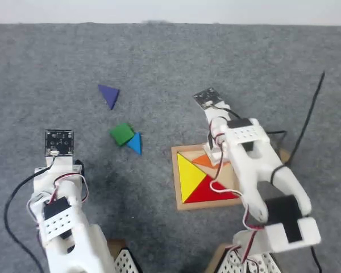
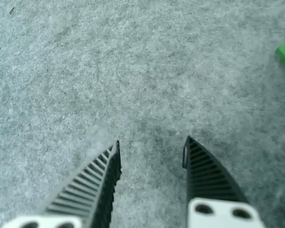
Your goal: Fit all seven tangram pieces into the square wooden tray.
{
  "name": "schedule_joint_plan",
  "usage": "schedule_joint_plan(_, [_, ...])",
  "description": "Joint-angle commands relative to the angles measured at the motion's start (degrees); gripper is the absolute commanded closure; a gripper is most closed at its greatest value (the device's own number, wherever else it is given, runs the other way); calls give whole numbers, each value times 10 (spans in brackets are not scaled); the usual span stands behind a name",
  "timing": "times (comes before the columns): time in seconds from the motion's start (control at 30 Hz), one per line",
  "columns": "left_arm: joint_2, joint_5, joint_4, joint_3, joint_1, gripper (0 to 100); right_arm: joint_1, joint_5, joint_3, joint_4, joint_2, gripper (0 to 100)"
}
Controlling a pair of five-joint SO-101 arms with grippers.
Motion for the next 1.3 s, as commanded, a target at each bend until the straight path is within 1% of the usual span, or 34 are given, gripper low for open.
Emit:
schedule_joint_plan(0.0, [-3, -3, -3, -5, -2, 790, 30, 13, 56, 3, -44, 936])
schedule_joint_plan(0.2, [-3, -3, -3, -5, -2, 790, 35, 27, 153, -3, -143, 934])
schedule_joint_plan(0.4, [-3, -3, -3, -5, -2, 790, 38, 31, 215, -1, -214, 933])
schedule_joint_plan(0.5, [-3, -3, -3, -5, -2, 790, 38, 30, 219, 33, -249, 933])
schedule_joint_plan(0.6, [-3, -3, -3, -5, -2, 790, 36, 21, 213, 38, -302, 932])
schedule_joint_plan(0.73, [-3, -3, -3, -5, -2, 790, 23, -20, 155, 43, -335, 932])
schedule_joint_plan(0.87, [-3, -3, -3, -5, -2, 790, -30, -24, 95, 37, -288, 932])
schedule_joint_plan(1.0, [-3, -3, -3, -5, -2, 790, -71, -24, 32, 15, -173, 932])
schedule_joint_plan(1.17, [-3, -3, -3, -5, -2, 790, -78, -19, -35, 13, -27, 932])
schedule_joint_plan(1.27, [-3, -3, -3, -5, -2, 790, -74, -18, -40, 15, 18, 935])
